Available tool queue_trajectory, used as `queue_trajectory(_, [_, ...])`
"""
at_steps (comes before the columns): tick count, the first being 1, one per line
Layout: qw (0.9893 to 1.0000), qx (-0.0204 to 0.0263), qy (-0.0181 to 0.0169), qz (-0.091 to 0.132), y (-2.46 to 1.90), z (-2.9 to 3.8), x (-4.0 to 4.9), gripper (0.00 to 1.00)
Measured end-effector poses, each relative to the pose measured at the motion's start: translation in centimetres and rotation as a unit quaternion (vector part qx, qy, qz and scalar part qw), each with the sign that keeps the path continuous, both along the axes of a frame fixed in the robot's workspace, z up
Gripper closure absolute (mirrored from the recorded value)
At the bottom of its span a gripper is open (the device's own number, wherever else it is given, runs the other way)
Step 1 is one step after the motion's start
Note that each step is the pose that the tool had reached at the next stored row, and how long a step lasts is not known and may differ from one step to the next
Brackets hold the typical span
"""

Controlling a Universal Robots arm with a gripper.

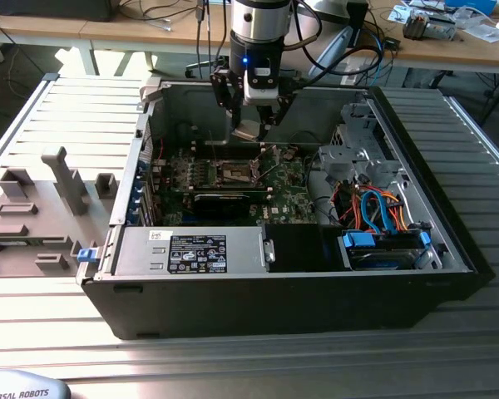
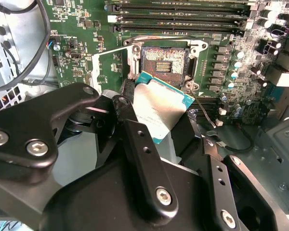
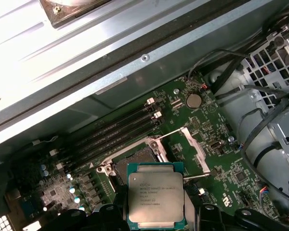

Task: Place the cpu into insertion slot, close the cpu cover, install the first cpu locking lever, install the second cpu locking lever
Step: 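Place the cpu into insertion slot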

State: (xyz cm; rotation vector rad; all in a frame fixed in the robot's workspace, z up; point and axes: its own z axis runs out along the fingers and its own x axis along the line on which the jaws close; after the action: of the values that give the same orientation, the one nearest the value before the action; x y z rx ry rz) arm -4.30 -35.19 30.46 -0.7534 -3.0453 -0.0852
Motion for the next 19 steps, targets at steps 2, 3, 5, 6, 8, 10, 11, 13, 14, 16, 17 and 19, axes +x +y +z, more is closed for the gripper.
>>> queue_trajectory(2, [1.0,0.0,0.0,-0.001,0.0,0.0,0.0,0.46])
queue_trajectory(3, [1.0,0.0,0.0,-0.001,0.0,0.0,0.0,0.46])
queue_trajectory(5, [1.0,0.0,0.0,-0.002,0.0,0.0,0.0,0.46])
queue_trajectory(6, [1.0,0.0,0.0,-0.003,0.0,0.0,0.0,0.46])
queue_trajectory(8, [1.0,0.0,0.0,-0.003,0.0,0.0,0.0,0.46])
queue_trajectory(10, [1.0,0.0,0.0,-0.004,0.0,0.0,0.0,0.46])
queue_trajectory(11, [1.0,0.0,0.0,-0.005,0.0,0.0,0.0,0.46])
queue_trajectory(13, [1.0,0.0,0.0,-0.006,0.0,0.0,0.0,0.46])
queue_trajectory(14, [1.0,0.0,0.0,-0.006,0.0,0.0,0.0,0.46])
queue_trajectory(16, [1.0,0.0,0.0,-0.007,0.0,0.0,0.0,0.46])
queue_trajectory(17, [1.0,0.0,0.0,-0.007,0.0,0.0,0.0,0.46])
queue_trajectory(19, [1.0,0.0,0.0,-0.008,0.0,0.0,0.0,0.46])
